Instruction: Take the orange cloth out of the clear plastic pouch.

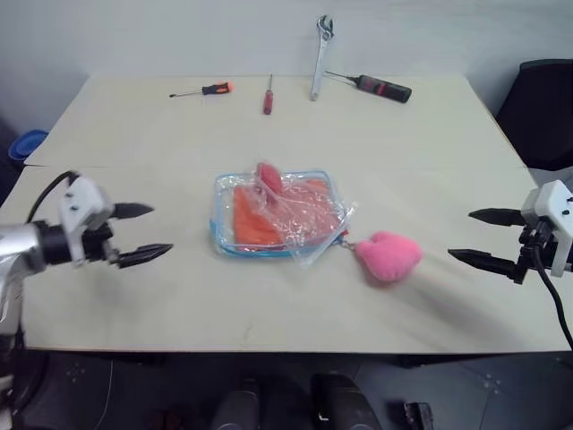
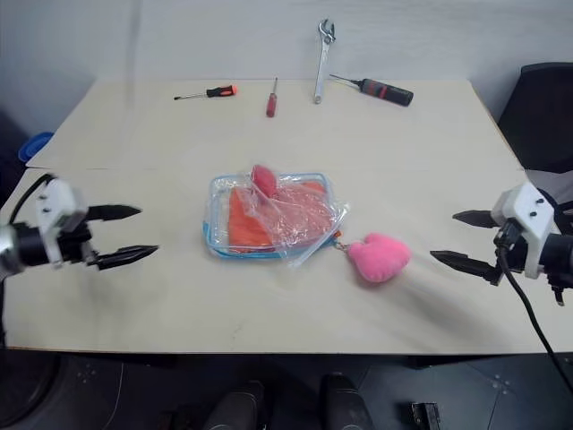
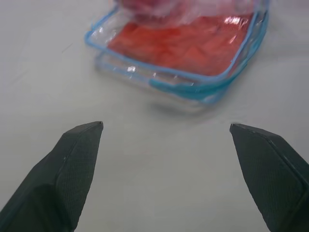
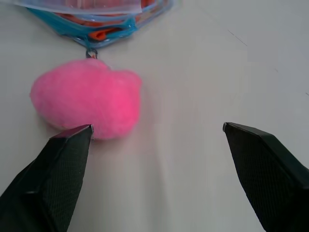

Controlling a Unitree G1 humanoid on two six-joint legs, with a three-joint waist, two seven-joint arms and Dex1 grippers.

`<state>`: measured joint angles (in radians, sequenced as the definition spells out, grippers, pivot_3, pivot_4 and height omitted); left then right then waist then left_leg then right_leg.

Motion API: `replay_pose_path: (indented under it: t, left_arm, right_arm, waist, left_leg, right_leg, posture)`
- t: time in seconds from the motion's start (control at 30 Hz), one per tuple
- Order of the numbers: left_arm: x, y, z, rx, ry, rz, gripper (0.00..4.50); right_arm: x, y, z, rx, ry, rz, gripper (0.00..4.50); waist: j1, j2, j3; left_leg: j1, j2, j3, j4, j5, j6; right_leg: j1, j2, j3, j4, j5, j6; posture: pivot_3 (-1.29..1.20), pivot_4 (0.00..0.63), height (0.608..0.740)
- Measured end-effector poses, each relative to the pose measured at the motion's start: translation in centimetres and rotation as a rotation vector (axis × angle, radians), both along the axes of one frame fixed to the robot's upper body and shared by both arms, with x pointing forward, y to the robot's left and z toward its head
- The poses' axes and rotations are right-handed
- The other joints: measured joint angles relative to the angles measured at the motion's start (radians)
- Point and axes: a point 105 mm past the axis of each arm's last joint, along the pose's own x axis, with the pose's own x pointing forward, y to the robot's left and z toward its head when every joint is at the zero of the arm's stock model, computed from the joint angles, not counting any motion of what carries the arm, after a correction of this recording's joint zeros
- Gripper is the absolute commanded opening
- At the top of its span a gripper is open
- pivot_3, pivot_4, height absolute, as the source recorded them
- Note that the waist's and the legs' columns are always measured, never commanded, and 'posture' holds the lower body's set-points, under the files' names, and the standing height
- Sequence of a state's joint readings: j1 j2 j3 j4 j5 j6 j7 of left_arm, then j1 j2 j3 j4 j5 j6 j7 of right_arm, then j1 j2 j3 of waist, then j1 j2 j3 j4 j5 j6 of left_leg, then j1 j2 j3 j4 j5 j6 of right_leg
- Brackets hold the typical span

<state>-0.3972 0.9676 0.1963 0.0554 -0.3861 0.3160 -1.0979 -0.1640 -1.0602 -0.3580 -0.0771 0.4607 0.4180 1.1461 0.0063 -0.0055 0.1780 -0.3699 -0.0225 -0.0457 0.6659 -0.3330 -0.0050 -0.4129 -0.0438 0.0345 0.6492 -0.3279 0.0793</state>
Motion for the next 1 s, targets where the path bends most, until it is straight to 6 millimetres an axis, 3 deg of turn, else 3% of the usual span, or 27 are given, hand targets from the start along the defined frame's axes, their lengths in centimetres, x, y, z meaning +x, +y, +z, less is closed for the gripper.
replay_pose_path:
  t: [0.13,0.3,0.43,0.57,0.67,1.0]
  left_arm:
    - [2.8,-5.0,2.3,0.102,-0.13,-0.19,4.48]
    - [7.2,-9.6,1.6,0.233,-0.214,-0.3,4.48]
    - [9.4,-11.3,0.2,0.337,-0.241,-0.334,4.48]
    - [10.8,-12.7,-0.8,0.353,-0.243,-0.318,4.48]
    - [11.5,-13.1,-1.5,0.384,-0.253,-0.293,3.94]
    - [12.0,-13.0,-2.0,0.367,-0.261,-0.249,0.88]
  right_arm:
    - [0.3,2.8,0.7,-0.019,-0.058,0.069,4.5]
    - [-0.5,6.0,0.9,-0.009,-0.089,0.143,4.5]
    - [-1.5,7.8,0.7,0.007,-0.089,0.167,4.5]
    - [-2.1,7.6,0.3,0.015,-0.083,0.122,4.5]
    - [-2.6,7.5,0.0,0.011,-0.077,0.103,4.5]
    - [-3.0,7.4,0.4,0.028,-0.095,0.071,4.5]
  waist:
    - [0.001,0.0,0.0]
    - [0.003,-0.002,0.001]
    - [-0.002,-0.003,0.002]
    - [0.005,-0.005,0.003]
    - [0.016,-0.006,0.003]
    - [0.019,-0.006,0.003]
  left_leg:
    - [-0.001,-0.001,0.002,0.001,0.002,-0.004]
    - [-0.002,-0.001,0.003,0.003,0.002,-0.004]
    - [-0.002,-0.001,0.004,0.003,0.002,-0.003]
    - [-0.003,-0.001,0.003,0.005,0.003,-0.003]
    - [-0.004,-0.001,0.003,0.007,0.002,-0.002]
    - [-0.004,-0.001,0.003,0.011,0.002,-0.001]
  right_leg:
    - [-0.001,0.001,0.001,0.004,0.0,0.001]
    - [-0.002,0.002,0.001,0.005,0.0,0.001]
    - [-0.002,0.002,0.002,0.005,0.0,0.001]
    - [-0.002,0.002,0.001,0.007,0.001,0.001]
    - [-0.002,0.002,0.001,0.007,0.001,0.002]
    - [-0.002,0.002,0.001,0.009,0.001,0.002]
  posture:
    - [0.0,0.15,0.74]
    - [0.0,0.15,0.74]
    - [0.0,0.15,0.74]
    - [0.0,0.15,0.74]
    - [0.0,0.15,0.74]
    - [0.0,0.15,0.74]
